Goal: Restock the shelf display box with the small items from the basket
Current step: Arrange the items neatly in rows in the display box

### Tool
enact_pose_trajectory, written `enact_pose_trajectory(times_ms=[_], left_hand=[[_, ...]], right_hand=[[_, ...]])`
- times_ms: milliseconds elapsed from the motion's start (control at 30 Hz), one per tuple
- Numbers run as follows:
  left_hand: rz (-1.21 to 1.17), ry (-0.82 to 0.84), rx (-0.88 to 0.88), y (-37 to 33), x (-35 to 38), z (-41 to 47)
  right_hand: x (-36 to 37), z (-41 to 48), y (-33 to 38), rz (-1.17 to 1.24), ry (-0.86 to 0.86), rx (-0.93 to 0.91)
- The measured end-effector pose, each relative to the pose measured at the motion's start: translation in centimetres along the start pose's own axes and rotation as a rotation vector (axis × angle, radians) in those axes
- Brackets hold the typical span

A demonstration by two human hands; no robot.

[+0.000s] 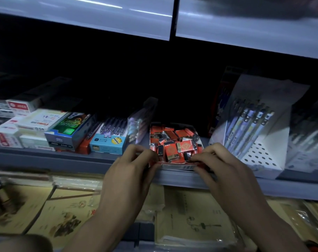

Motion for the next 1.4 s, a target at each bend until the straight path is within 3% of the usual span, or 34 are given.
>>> enact_pose_trajectory(times_ms=[167,600,767,867,1067,1200,1400], left_hand=[[-0.063,-0.011,-0.01,-0.2,0.0,0.1],[-0.078,0.004,0.039,-0.3,-1.3,-1.2],[-0.157,-0.036,-0.038,-0.3,-2.6,-1.0],[-0.053,0.009,-0.071,-0.1,-3.2,0.6],[0.187,0.149,0.0,-0.2,-2.1,3.8],[0.298,0.161,0.009,0.3,-1.9,4.4],[0.219,0.119,-0.069,1.1,-1.7,3.8]], right_hand=[[0.5,0.9,0.7,0.043,-0.005,0.063],[-1.0,-0.6,2.1,-0.047,0.027,0.018],[-1.9,0.0,2.4,0.097,-0.094,0.039],[-2.7,2.5,2.9,0.185,-0.109,0.081],[-1.5,9.1,2.4,0.176,-0.009,0.13],[-0.5,11.6,2.0,0.134,0.187,0.256],[1.5,13.1,1.3,0.09,0.352,0.39]])
Point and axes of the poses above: each hand's wrist, its own z-axis towards the middle knuckle, its own x-axis out of the palm, y = z × x, the point moved 1 cm from there along z, towards the middle knuckle, and after that the axes turned 6 degrees about -x, right-handed, at the moved point
